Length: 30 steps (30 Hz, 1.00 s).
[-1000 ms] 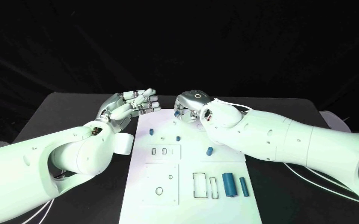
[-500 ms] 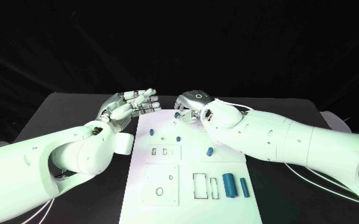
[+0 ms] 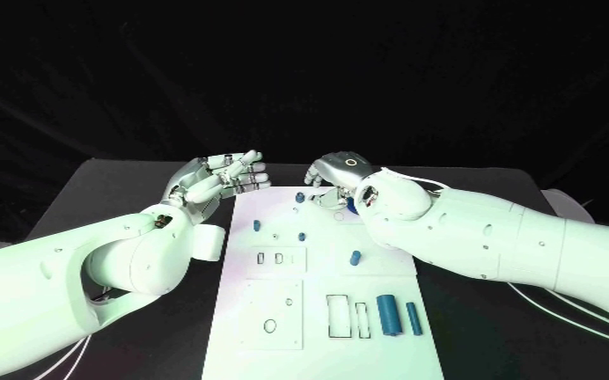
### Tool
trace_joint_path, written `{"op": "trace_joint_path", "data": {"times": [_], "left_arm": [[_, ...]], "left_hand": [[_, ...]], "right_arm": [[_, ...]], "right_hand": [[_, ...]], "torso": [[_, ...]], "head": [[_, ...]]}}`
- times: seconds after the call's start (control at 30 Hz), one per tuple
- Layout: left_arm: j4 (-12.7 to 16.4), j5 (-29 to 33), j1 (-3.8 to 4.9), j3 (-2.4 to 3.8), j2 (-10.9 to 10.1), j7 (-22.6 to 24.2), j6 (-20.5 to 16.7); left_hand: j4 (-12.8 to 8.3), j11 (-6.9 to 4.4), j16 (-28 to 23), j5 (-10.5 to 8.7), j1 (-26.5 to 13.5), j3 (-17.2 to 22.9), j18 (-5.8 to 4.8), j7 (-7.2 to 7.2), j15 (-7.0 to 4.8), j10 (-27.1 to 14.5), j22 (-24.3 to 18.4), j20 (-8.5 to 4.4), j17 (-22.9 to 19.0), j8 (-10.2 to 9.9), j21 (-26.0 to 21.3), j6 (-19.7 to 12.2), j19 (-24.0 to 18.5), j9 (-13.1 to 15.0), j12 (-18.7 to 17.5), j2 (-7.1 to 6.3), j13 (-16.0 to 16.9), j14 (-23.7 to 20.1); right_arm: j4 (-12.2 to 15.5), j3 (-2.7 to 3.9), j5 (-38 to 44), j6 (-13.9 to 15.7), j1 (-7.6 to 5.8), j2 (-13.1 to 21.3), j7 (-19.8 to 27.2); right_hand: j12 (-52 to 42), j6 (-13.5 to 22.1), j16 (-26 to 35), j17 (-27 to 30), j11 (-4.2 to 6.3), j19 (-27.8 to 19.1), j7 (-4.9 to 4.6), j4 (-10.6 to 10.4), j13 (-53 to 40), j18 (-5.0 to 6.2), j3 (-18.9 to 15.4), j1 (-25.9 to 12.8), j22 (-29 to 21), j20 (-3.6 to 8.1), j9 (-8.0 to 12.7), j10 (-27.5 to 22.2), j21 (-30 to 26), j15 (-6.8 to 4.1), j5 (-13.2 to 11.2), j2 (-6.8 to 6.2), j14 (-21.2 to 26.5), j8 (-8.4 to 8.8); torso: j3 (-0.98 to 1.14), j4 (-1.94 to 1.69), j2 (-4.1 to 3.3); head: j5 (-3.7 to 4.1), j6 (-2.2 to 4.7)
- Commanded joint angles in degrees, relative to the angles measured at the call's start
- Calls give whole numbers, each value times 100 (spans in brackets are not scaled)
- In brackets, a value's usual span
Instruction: Assemble the parts on the task board
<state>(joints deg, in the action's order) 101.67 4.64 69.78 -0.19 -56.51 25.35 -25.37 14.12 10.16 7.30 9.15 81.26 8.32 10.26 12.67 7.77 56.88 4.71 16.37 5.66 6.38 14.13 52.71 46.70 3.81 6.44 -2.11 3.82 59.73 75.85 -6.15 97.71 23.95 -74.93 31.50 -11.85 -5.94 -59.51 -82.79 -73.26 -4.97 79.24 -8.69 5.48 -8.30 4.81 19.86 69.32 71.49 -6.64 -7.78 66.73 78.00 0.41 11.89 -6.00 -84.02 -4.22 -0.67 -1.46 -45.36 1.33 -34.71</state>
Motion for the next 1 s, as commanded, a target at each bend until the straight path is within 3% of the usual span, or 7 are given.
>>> {"op": "trace_joint_path", "data": {"times": [0.03,0.17,0.27,0.33,0.4,0.53,1.0], "left_arm": [[-9,8,10,4,-2,31,111],[-19,8,10,3,-2,26,123],[-26,8,10,3,0,22,133],[-33,8,10,3,4,19,139],[-40,8,10,3,6,17,143],[-46,8,9,2,6,19,144],[-56,8,9,2,7,15,163]], "left_hand": [[-5,26,-28,9,-6,-40,25,48,38,1,-5,-6,9,-34,-7,-3,31,-8,-39,9,-5,15],[-7,26,-31,9,-4,-40,25,46,39,1,-7,-5,9,-36,-8,-2,30,-8,-42,11,-5,14],[-7,26,-31,9,-4,-40,25,46,39,1,-7,-5,9,-36,-8,-2,30,-8,-42,11,-5,14],[-7,26,-31,9,-4,-40,25,46,39,1,-7,-5,9,-36,-8,-2,30,-8,-42,11,-5,14],[-7,26,-31,9,-4,-40,25,46,39,1,-7,-5,9,-36,-8,-2,30,-8,-42,11,-5,14],[-11,25,-34,10,1,-40,25,43,39,3,-9,-5,10,-37,-10,0,30,-7,-45,13,-4,14],[-11,25,-34,10,1,-40,25,43,39,3,-9,-5,10,-37,-10,0,30,-7,-45,13,-4,14]], "right_arm": [[315,31,-275,148,-42,310,-52],[785,60,-781,-26,-104,842,-62],[1040,69,-1132,-360,-132,1220,-118],[1116,71,-1276,-548,-140,1398,-168],[1145,73,-1419,-698,-147,1547,-232],[1113,74,-1639,-872,-152,1690,-314],[701,65,-1795,-1015,-138,1475,-353]], "right_hand": [[-104,-108,19,9,32,63,-2,-38,-45,-94,22,58,91,19,-27,204,66,-17,46,-2,-275,-52],[-432,-188,4,-14,169,112,73,-74,-236,-110,-38,59,194,91,-58,794,131,-119,106,-101,-282,-86],[-896,-83,-16,-51,271,109,148,-218,-614,-115,-385,-179,219,183,-77,1163,140,-209,793,-409,-293,-88],[-1538,11,-97,-219,284,148,172,-303,-1185,-131,-635,-230,298,218,-96,1324,187,-234,936,-477,-329,-102],[-4138,157,-285,-605,296,214,177,-442,-3819,-163,-1073,-26,434,228,-198,1065,264,-239,1016,-388,-399,-255],[-6497,397,-474,-1017,201,264,133,-684,-6137,-171,-1454,87,549,184,-354,1122,314,-148,1092,-304,-465,-521],[-7211,637,-564,-1236,166,314,65,-916,-6861,-190,-1667,214,655,126,-492,1347,354,-118,1003,-168,-505,-794]], "torso": [[-6,39,41],[-8,65,70],[-7,74,80],[-4,81,87],[0,86,94],[-1,82,85],[5,49,59]], "head": [[18,-7],[44,-22],[68,-30],[71,-31],[64,-38],[65,-32],[42,-32]]}}
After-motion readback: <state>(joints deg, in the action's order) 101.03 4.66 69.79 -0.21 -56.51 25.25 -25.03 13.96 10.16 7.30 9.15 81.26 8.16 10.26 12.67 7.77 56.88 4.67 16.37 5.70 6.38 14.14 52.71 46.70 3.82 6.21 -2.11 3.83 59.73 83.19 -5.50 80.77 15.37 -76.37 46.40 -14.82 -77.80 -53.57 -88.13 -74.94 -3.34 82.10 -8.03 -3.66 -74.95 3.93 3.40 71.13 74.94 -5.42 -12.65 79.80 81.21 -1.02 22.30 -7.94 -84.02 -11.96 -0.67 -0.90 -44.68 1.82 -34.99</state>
